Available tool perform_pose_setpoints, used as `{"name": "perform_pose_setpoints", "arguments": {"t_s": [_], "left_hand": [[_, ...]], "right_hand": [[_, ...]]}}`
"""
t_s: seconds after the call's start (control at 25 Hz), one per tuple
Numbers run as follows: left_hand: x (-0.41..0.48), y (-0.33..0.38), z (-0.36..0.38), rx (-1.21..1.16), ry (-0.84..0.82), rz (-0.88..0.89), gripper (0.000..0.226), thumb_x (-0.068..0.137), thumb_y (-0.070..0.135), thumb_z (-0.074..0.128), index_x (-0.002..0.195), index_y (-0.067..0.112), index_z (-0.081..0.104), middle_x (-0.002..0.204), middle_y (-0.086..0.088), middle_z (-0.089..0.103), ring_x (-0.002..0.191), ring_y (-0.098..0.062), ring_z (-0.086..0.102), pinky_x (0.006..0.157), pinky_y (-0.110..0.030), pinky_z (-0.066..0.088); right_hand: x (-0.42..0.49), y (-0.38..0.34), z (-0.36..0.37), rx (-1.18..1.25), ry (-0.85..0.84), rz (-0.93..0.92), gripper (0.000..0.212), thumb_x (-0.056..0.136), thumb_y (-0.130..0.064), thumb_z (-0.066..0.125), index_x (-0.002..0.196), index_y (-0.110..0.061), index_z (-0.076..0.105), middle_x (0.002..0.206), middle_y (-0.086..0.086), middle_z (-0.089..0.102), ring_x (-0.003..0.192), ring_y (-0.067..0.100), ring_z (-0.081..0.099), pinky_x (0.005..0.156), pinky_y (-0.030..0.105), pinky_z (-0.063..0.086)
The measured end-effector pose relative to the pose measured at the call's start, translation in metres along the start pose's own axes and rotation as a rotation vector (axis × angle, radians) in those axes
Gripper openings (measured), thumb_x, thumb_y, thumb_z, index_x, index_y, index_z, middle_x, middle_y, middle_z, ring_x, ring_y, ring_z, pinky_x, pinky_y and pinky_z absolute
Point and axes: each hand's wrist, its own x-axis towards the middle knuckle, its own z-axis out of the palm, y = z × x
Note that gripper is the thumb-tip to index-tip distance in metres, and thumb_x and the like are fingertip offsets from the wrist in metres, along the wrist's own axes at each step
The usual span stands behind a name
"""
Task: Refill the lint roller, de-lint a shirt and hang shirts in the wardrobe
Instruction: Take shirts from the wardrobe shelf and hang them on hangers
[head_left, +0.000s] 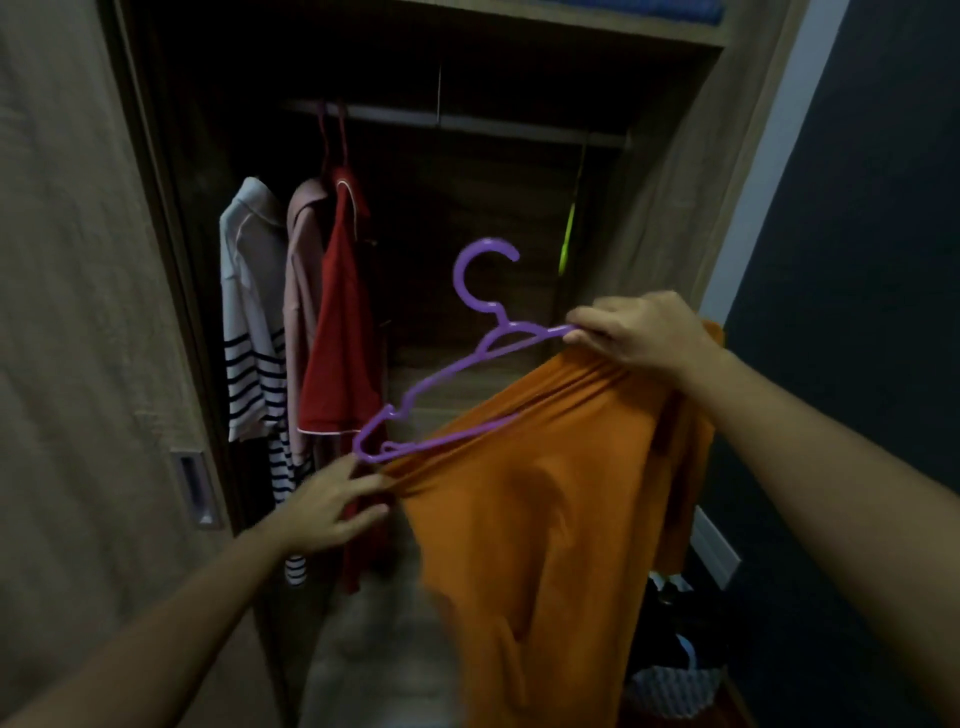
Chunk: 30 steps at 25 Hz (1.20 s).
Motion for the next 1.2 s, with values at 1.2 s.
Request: {"name": "perform_pose_setpoints", "arguments": {"t_s": [1.2], "left_hand": [[0.045, 0.001, -0.125, -0.202, 0.411, -0.279, 0.035, 0.081, 0.064, 0.04, 0.082, 0.033, 0.057, 0.07, 0.003, 0.062, 0.062, -0.009, 0.06, 0.055, -0.03, 0.046]], "right_hand": [[-0.034, -0.039, 0.013, 0.788, -0.351, 0.775, 0.03, 0.098, -0.043, 0.031, 0.113, -0.029, 0.053, 0.094, -0.011, 0.058, 0.094, 0.012, 0.058, 0.091, 0.037, 0.044]]}}
